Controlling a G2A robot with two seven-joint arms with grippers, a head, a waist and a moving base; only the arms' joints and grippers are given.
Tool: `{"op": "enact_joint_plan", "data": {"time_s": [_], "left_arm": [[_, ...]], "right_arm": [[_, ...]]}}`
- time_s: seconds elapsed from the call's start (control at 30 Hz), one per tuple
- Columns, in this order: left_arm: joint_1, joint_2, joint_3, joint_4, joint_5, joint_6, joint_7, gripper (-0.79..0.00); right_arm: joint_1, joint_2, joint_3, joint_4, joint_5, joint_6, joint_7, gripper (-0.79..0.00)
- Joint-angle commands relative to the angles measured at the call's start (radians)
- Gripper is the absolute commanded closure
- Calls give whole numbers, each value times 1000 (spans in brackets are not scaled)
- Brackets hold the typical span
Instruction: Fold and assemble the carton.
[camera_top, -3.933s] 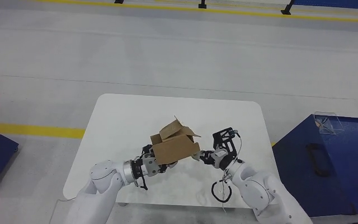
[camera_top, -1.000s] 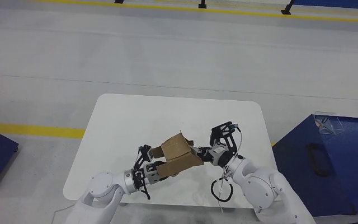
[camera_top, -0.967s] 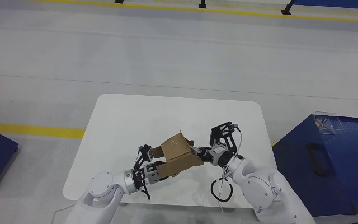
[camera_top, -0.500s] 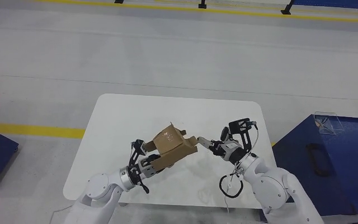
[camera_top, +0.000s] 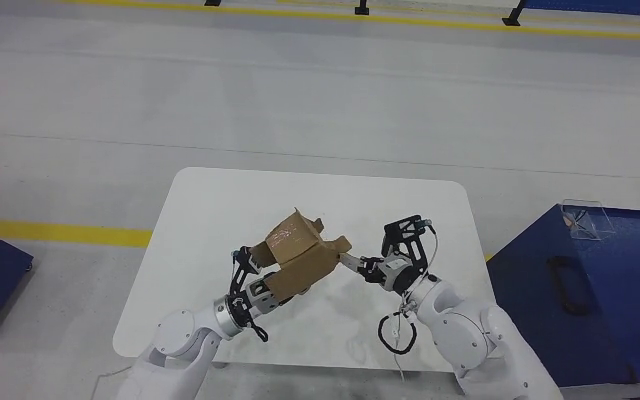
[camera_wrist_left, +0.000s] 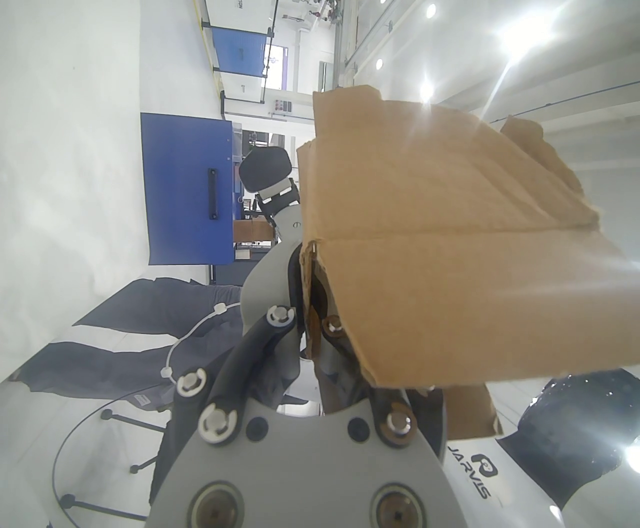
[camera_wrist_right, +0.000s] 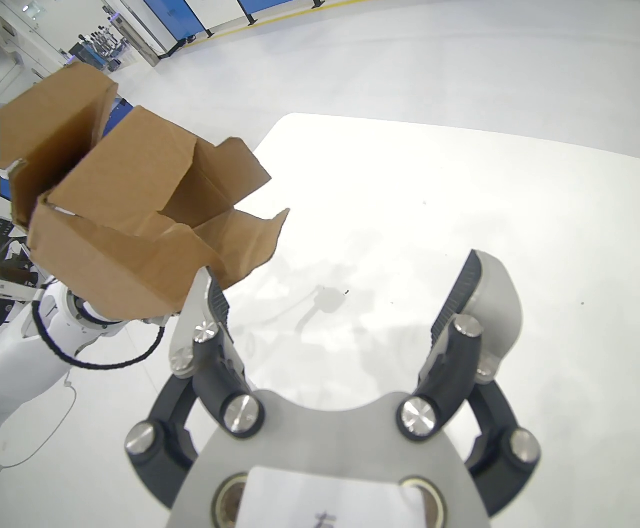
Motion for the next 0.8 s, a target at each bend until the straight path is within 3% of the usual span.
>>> {"op": "enact_joint_plan", "data": {"time_s": [0.0, 0.47, 0.77], "left_arm": [[-1, 0, 2, 0, 3, 1, -3, 0], [-1, 3, 0, 3, -2, 1, -20, 0], [-4, 4, 6, 2, -1, 4, -31, 0]], "right_arm": [[10, -3, -10, 3, 4, 5, -4, -785], [19, -12, -35, 4, 13, -32, -42, -785], [25, -17, 17, 28, 44, 41, -76, -785]]}}
